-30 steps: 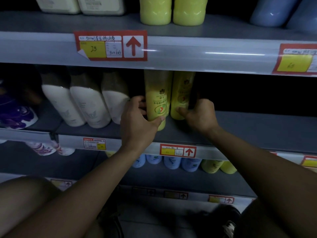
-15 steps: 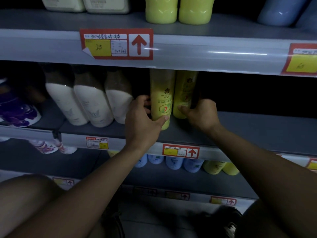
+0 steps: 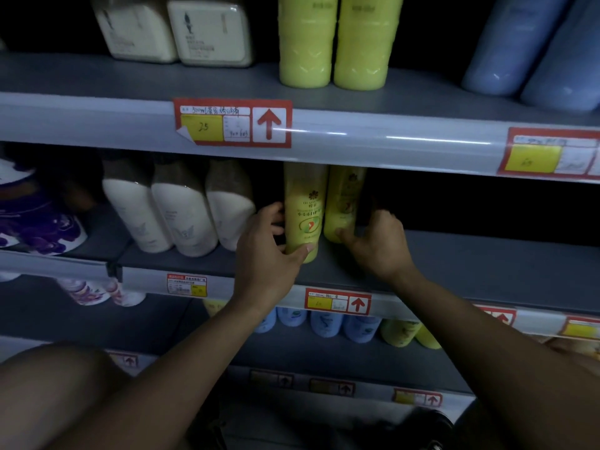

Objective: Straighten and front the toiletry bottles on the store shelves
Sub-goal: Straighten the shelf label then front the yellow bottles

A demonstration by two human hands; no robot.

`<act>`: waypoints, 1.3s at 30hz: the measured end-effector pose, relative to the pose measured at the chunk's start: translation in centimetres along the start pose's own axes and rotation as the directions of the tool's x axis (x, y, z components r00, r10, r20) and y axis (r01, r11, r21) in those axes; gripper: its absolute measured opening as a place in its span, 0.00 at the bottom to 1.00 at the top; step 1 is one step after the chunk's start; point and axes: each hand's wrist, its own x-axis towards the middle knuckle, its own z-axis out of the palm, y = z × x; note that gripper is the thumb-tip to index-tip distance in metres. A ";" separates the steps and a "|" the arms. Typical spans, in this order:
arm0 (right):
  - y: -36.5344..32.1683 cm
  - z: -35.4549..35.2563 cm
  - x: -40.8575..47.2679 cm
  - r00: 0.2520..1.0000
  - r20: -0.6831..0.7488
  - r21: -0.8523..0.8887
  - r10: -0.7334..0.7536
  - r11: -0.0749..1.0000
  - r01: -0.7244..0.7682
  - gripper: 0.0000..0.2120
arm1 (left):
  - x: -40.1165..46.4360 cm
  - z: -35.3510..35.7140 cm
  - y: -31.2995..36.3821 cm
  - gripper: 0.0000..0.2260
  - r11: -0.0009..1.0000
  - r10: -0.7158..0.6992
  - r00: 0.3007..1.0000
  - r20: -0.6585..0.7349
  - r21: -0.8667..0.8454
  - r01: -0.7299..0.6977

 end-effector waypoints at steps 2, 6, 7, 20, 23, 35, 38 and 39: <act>0.2 0.0 -0.9 1.000 -0.016 0.021 0.001 1.000 0.000 0.24 | -0.4 -0.6 0.1 0.32 1.000 0.017 1.000 -0.012 0.008 -0.017; 0.1 -1.0 -3.2 0.996 -0.084 0.089 -0.035 0.995 0.043 0.29 | -1.4 -1.9 0.5 0.27 0.998 0.036 0.999 -0.028 0.043 -0.035; 0.0 -1.4 -3.8 0.995 -0.093 0.107 -0.044 0.993 0.054 0.29 | -1.6 -2.3 0.8 0.25 0.999 0.033 0.999 -0.022 0.037 -0.033; -4.4 -7.6 -9.9 0.910 -0.225 0.141 -0.349 0.912 0.385 0.18 | -3.7 -8.3 8.5 0.14 0.964 0.263 0.959 0.107 -0.069 -0.256; -7.3 -9.9 -10.5 0.859 -0.290 0.129 -0.421 0.873 0.471 0.16 | -2.8 -9.9 11.8 0.12 0.941 0.326 0.944 0.053 -0.111 -0.319; -15.4 -18.2 -7.4 0.789 -0.482 0.124 -0.382 0.861 0.493 0.18 | 3.2 -13.8 21.3 0.09 0.941 0.318 0.943 -0.097 -0.091 -0.327; -16.1 -19.0 -5.6 0.816 -0.482 0.138 -0.319 0.892 0.430 0.22 | 4.6 -13.9 22.0 0.11 0.949 0.316 0.940 -0.130 0.023 -0.316; -16.2 -19.1 -4.9 0.828 -0.471 0.134 -0.305 0.903 0.409 0.24 | 5.1 -13.7 22.2 0.13 0.953 0.304 0.943 -0.135 0.047 -0.300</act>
